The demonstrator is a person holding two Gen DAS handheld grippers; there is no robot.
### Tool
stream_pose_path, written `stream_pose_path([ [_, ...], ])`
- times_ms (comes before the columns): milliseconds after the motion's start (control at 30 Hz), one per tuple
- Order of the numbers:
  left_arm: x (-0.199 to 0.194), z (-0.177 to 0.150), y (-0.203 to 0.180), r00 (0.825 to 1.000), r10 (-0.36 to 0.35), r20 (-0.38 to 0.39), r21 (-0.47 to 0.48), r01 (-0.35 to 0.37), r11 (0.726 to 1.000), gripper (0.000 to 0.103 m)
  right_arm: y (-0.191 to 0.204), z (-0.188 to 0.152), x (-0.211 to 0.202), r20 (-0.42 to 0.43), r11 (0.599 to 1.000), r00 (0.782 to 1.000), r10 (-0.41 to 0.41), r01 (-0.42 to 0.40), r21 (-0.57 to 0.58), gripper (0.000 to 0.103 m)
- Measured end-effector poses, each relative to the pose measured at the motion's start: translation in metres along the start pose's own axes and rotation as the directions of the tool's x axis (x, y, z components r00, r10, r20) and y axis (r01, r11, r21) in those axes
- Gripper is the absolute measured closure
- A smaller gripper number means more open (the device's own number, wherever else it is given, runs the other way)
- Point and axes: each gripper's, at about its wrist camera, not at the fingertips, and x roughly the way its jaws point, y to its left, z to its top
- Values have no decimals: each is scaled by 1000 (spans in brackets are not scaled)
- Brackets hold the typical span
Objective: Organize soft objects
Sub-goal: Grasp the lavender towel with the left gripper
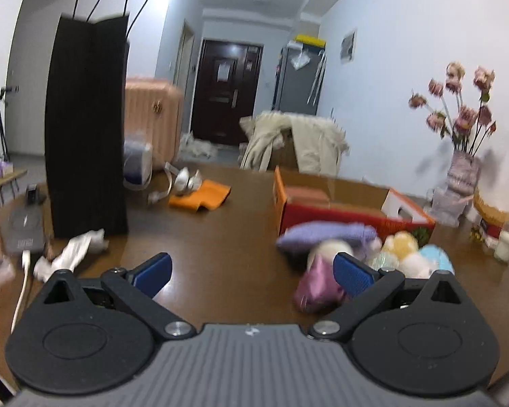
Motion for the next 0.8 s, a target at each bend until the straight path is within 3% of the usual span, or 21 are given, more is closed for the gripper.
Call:
stream_pose_path([
  [100, 11, 5, 2, 1000, -10, -2, 19, 10, 1000, 0, 8, -2, 11, -39, 1000, 999, 16, -16, 7, 14],
  [233, 39, 12, 5, 997, -76, -30, -11, 75, 997, 0, 13, 10, 37, -10, 994, 997, 72, -71, 80, 14],
  [500, 124, 29, 1, 975, -194, -112, -76, 187, 980, 0, 24, 52, 134, -4, 974, 994, 110, -107, 198, 18],
  [667, 172, 31, 0, 951, -257, -170, -136, 236, 962, 3, 27, 66, 207, -29, 940, 988, 152, -135, 313, 39],
  [767, 192, 29, 2, 923, -329, -199, -188, 294, 937, 17, 28, 69, 240, -55, 925, 985, 165, -135, 355, 49],
  [800, 198, 28, 3, 911, -354, -210, -210, 312, 927, 30, 29, 69, 249, -64, 922, 984, 167, -133, 363, 50],
])
